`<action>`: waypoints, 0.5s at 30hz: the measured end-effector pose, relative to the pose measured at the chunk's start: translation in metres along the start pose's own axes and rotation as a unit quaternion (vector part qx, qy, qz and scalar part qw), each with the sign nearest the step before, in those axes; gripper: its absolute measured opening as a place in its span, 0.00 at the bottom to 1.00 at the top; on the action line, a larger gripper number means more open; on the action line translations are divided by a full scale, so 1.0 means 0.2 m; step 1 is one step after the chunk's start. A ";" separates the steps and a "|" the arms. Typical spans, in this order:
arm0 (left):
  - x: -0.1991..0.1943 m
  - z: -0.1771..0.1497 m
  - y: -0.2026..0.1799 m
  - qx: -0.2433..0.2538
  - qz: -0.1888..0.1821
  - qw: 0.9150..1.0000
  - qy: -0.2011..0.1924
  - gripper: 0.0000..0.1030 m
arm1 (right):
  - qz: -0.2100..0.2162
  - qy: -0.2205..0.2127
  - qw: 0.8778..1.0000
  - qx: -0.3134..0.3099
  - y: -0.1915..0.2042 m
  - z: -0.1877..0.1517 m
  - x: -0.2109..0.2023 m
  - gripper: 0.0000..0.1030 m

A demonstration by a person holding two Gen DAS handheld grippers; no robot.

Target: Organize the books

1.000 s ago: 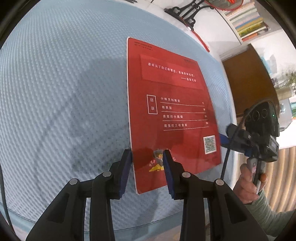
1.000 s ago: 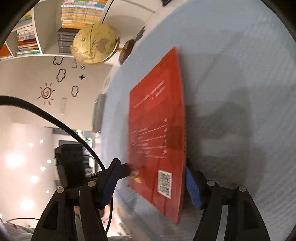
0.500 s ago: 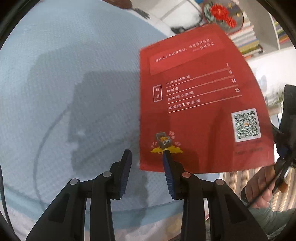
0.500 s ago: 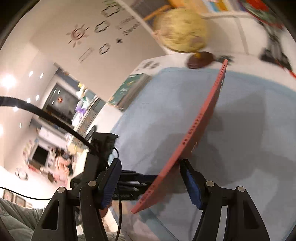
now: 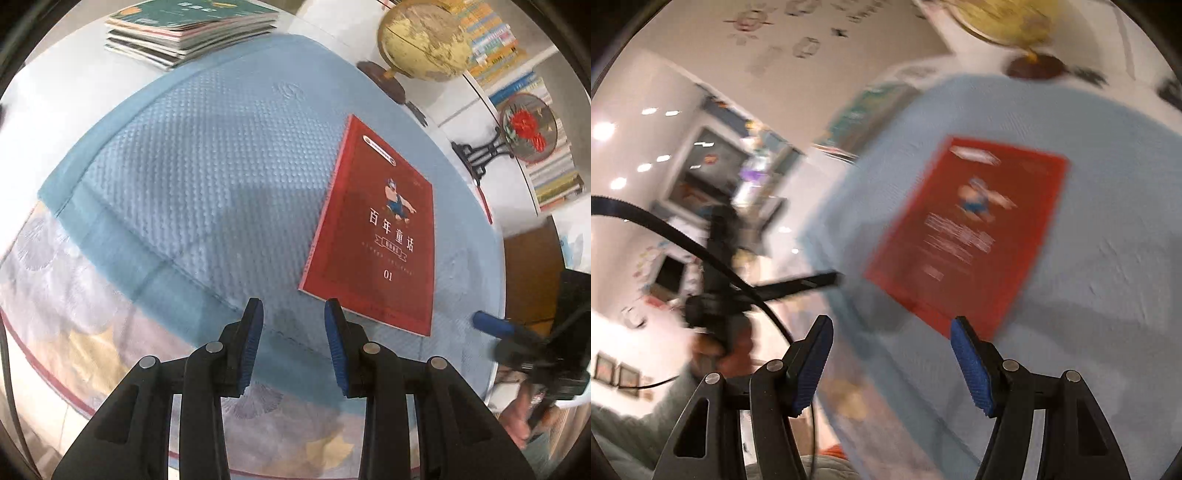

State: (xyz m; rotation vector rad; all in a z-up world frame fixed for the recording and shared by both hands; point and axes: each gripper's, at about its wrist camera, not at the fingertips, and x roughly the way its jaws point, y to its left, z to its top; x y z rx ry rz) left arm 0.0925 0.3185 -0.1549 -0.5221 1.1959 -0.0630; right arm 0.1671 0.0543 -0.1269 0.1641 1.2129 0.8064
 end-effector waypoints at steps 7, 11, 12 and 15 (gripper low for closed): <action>0.18 0.17 -0.22 0.024 0.015 1.000 0.013 0.29 | -0.090 0.005 0.995 0.038 -0.12 -0.05 0.12 0.58; 0.22 0.25 -0.26 0.029 0.040 0.999 0.005 0.29 | -0.105 -0.003 0.993 0.053 -0.13 0.00 0.18 0.54; 0.25 0.27 -0.26 0.032 0.056 0.998 0.012 0.29 | -0.109 -0.004 0.992 0.055 -0.12 0.01 0.20 0.51; 0.29 0.28 -0.28 0.047 0.070 0.996 0.025 0.30 | -0.126 -0.001 0.991 0.053 -0.11 0.02 0.23 0.38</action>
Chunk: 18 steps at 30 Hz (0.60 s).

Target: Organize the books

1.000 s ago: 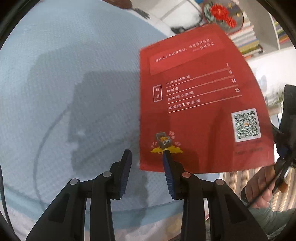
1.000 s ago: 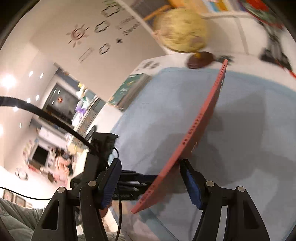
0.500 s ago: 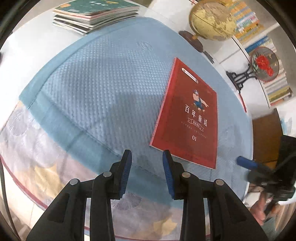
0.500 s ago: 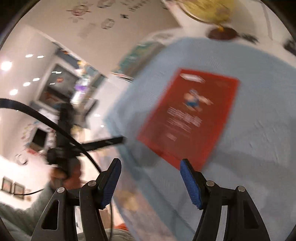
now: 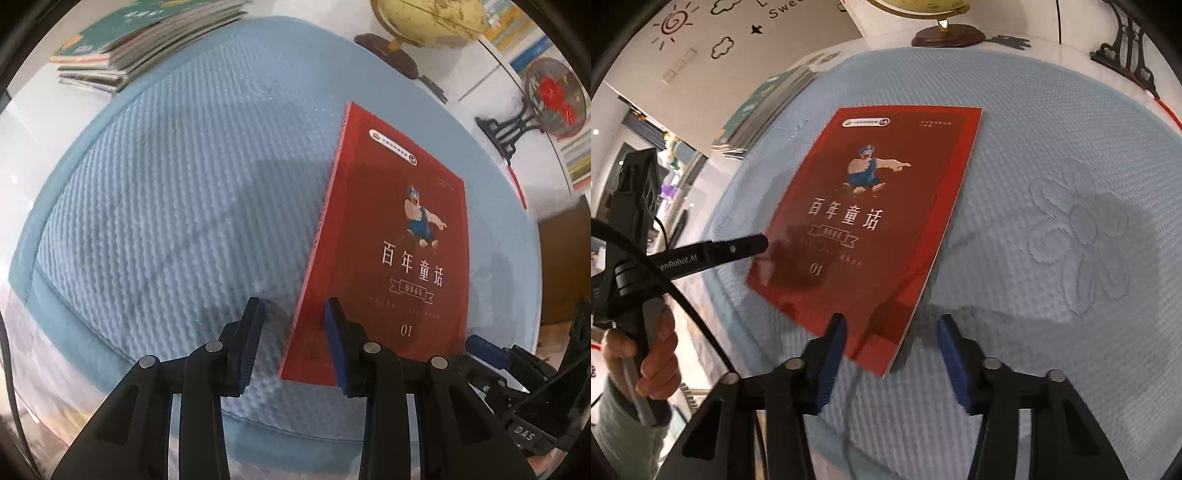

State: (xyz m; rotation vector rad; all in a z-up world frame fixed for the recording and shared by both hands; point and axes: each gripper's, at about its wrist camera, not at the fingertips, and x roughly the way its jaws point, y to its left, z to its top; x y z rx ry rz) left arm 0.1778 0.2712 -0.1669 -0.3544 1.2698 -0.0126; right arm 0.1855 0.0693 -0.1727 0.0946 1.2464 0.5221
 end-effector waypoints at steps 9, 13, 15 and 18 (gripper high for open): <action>0.02 -0.02 -0.06 0.032 -0.007 0.999 0.024 0.32 | 0.006 0.002 1.000 -0.010 0.02 -0.02 0.01 0.38; -0.04 -0.06 -0.08 0.035 -0.027 0.999 0.004 0.32 | 0.024 0.004 1.000 0.010 -0.04 -0.02 0.00 0.38; -0.10 -0.07 -0.04 0.011 -0.077 0.997 -0.012 0.32 | 0.034 0.004 0.999 0.021 -0.06 -0.02 0.00 0.38; -0.18 -0.07 0.02 -0.017 -0.159 0.987 -0.027 0.32 | 0.047 0.005 0.999 0.028 -0.10 -0.02 -0.02 0.38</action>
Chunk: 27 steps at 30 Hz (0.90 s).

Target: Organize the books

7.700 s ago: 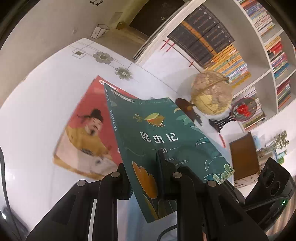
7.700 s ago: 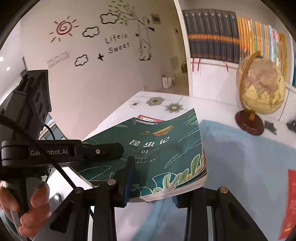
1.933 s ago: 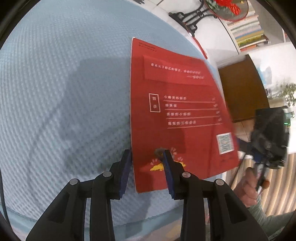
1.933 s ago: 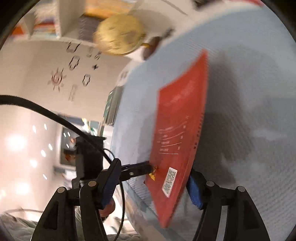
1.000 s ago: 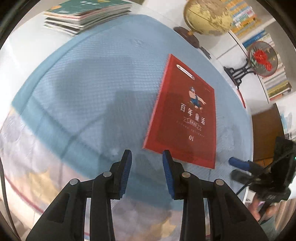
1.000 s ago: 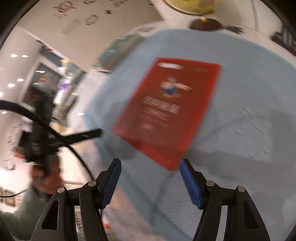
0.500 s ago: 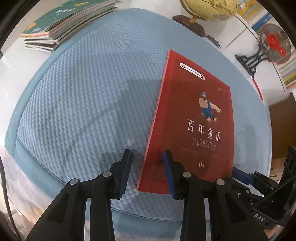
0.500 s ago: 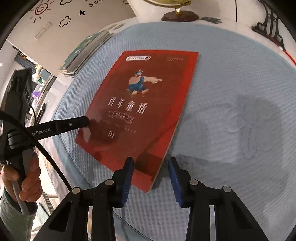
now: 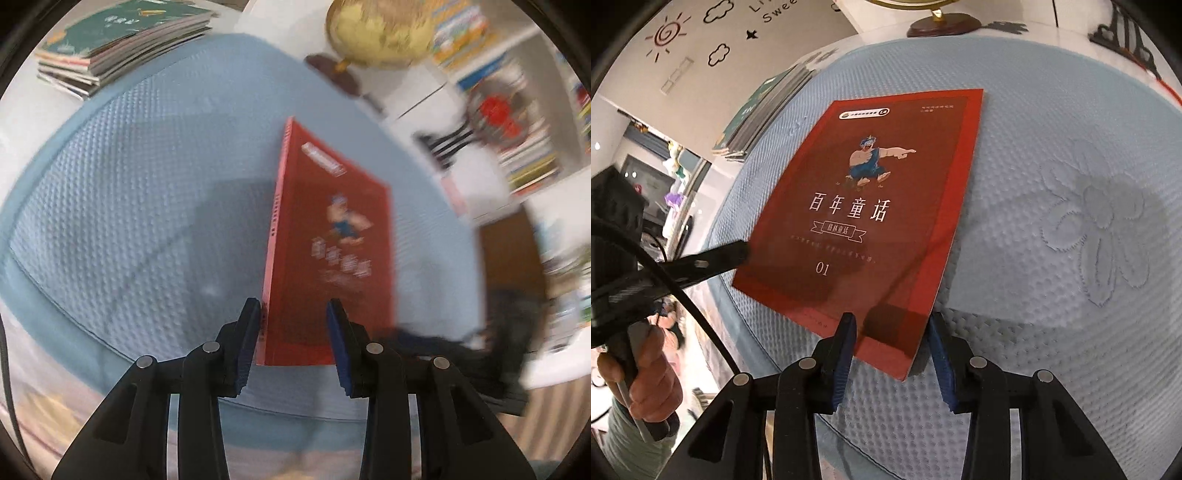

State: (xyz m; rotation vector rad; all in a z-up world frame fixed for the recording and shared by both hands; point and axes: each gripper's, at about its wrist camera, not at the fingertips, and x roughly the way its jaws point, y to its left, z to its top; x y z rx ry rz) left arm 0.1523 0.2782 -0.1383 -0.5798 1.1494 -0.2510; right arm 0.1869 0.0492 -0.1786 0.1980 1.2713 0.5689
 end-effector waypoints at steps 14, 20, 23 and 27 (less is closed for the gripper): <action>0.19 -0.09 0.02 -0.065 -0.024 0.998 0.001 0.11 | 0.012 0.015 1.000 -0.015 -0.01 0.01 -0.01 0.39; 0.16 -0.05 0.03 -0.139 -0.136 0.981 0.003 0.09 | 0.100 0.039 0.993 0.057 -0.16 0.02 -0.07 0.56; 0.17 -0.03 0.04 -0.168 -0.184 0.968 0.014 0.09 | 0.186 0.031 0.975 0.116 -0.29 0.01 -0.10 0.59; 0.20 -0.04 0.05 -0.206 -0.230 0.951 0.031 0.09 | 0.263 0.018 0.948 0.176 -0.41 0.02 -0.07 0.59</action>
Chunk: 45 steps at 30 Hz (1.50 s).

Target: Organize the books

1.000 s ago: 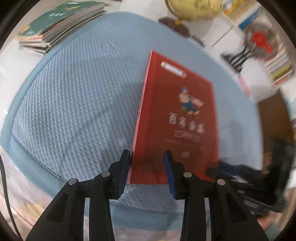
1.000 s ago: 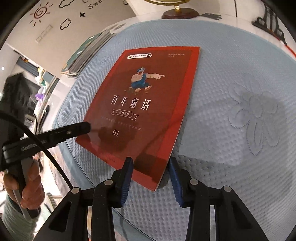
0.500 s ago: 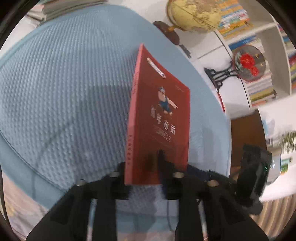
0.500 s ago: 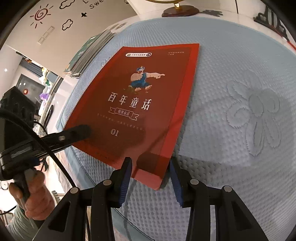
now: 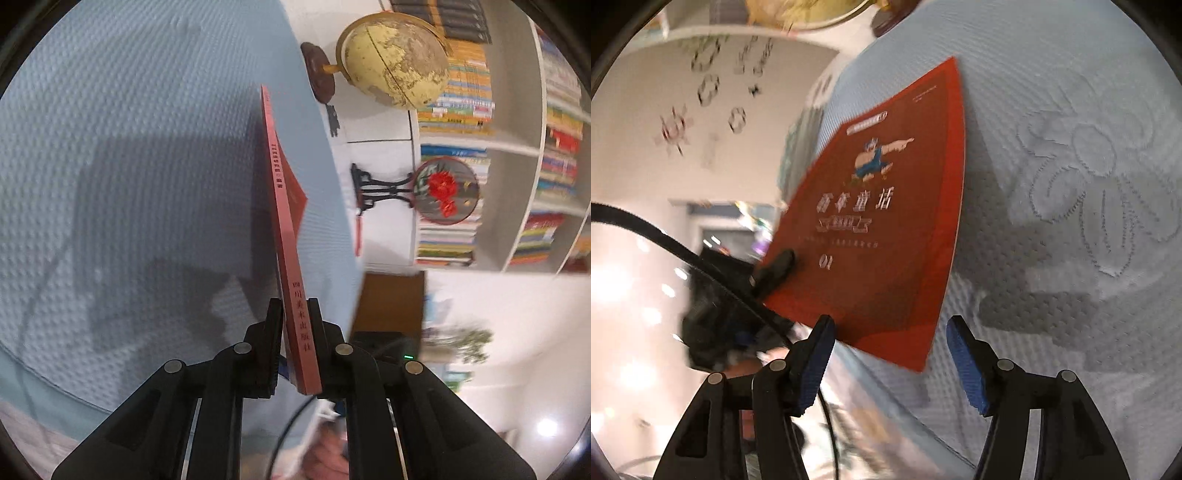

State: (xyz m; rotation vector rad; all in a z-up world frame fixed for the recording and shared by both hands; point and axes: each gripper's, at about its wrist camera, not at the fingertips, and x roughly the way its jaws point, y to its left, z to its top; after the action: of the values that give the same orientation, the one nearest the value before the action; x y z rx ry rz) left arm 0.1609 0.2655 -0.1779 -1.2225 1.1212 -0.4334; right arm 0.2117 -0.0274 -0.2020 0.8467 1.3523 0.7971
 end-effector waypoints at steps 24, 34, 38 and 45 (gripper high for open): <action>0.14 -0.31 -0.42 0.303 0.262 0.916 -0.003 0.13 | -0.228 -0.096 0.933 -0.260 0.50 -0.33 -0.02 0.23; 0.02 -0.35 -0.45 0.325 0.235 0.916 -0.006 0.13 | -0.254 -0.130 0.909 -0.304 0.66 -0.45 -0.07 0.23; -0.11 -0.25 -0.52 0.336 0.219 0.916 -0.024 0.13 | -0.246 -0.153 0.903 -0.319 0.82 -0.42 -0.03 0.24; -0.45 0.14 -0.60 0.357 0.207 0.909 -0.050 0.13 | -0.215 -0.193 0.904 -0.315 1.16 -0.23 0.27 0.25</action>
State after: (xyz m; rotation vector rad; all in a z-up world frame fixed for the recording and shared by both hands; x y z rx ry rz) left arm 0.1795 0.3098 -0.0321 -0.3442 0.9678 -0.3955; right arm 0.1681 0.1357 -0.0268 0.1586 0.7984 0.6141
